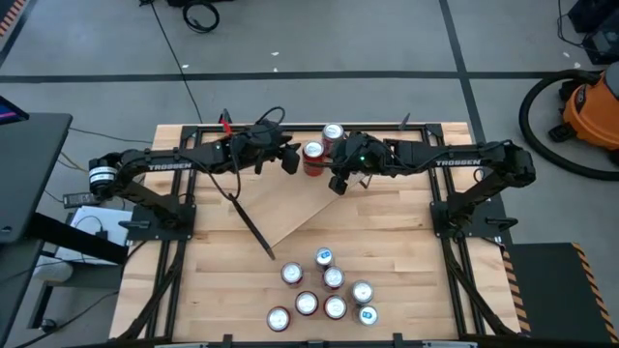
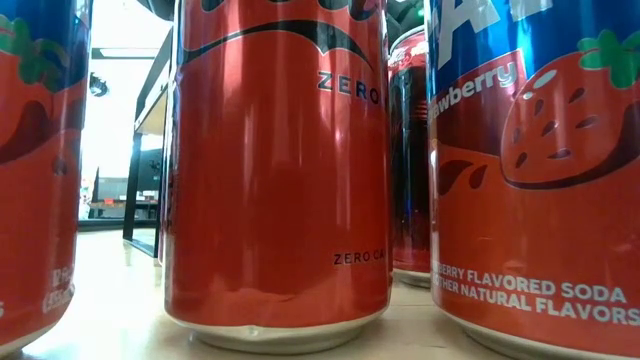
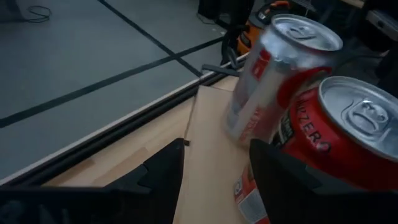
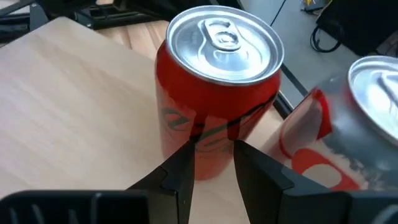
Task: Place canned beverage on shelf
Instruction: Put the top red and black soda can on the shelf, then adjust the red-silver soda can on the shelf, then put the top blue soda can on the shelf
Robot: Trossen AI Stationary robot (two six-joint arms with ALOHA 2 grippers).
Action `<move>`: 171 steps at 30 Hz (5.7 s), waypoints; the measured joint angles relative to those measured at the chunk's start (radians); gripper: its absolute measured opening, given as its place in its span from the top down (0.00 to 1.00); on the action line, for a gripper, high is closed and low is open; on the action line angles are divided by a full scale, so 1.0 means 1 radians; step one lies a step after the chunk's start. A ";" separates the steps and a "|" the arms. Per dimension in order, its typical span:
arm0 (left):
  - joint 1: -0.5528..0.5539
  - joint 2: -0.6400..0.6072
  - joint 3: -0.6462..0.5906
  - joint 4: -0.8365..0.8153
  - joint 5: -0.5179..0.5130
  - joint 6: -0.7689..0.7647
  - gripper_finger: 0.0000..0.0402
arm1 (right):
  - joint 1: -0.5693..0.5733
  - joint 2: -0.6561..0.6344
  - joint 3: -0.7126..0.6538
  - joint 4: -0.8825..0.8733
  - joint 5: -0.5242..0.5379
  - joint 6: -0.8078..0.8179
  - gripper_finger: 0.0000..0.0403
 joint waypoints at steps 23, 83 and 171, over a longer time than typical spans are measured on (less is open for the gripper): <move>0.003 -0.142 0.000 -0.148 0.031 0.004 0.52 | 0.074 -0.033 0.078 -0.238 -0.037 0.066 0.70; -0.446 -0.359 0.000 -0.330 0.040 -0.131 0.52 | 0.304 -0.055 0.058 -0.313 -0.226 0.357 0.70; -0.442 -0.377 0.000 -0.397 0.082 -0.108 0.52 | 0.424 0.362 0.351 -0.465 -0.251 0.183 0.39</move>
